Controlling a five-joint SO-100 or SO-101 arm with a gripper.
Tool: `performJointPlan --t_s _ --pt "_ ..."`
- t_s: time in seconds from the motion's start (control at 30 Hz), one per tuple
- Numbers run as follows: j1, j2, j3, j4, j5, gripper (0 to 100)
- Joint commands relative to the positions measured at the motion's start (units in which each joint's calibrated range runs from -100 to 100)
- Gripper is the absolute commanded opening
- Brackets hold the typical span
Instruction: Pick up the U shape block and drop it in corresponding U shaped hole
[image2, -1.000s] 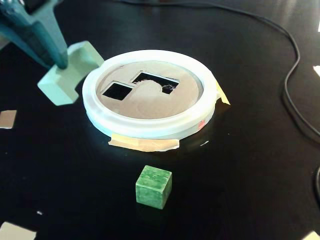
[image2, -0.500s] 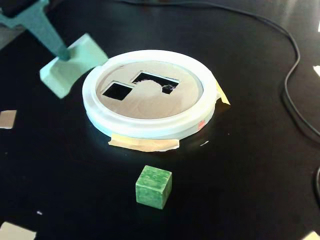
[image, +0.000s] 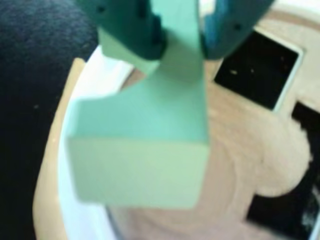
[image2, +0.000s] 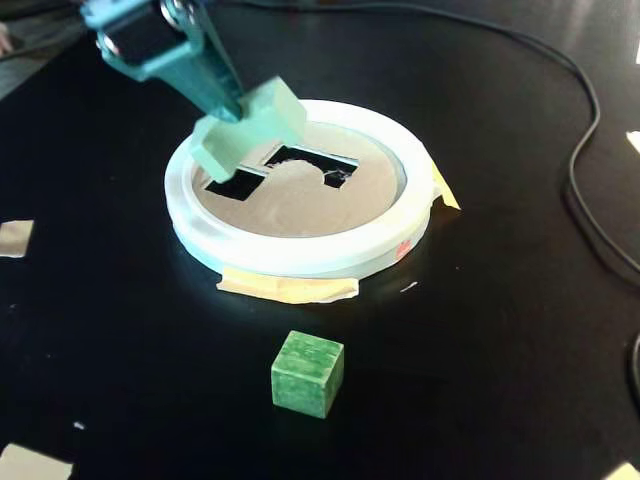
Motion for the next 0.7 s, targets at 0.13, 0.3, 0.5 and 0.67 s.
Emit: performJointPlan --t_s 0.13,0.3,0.5,0.67 --pt "-9.8 8.2 -5.2 -8.5 -8.7 5" --pt "-14.3 10.8 -6.6 -8.8 -11.0 5" --pt "-17.6 21.1 -18.1 -8.1 -12.0 5" --pt "-17.3 28.9 -27.9 -7.4 -11.9 5"
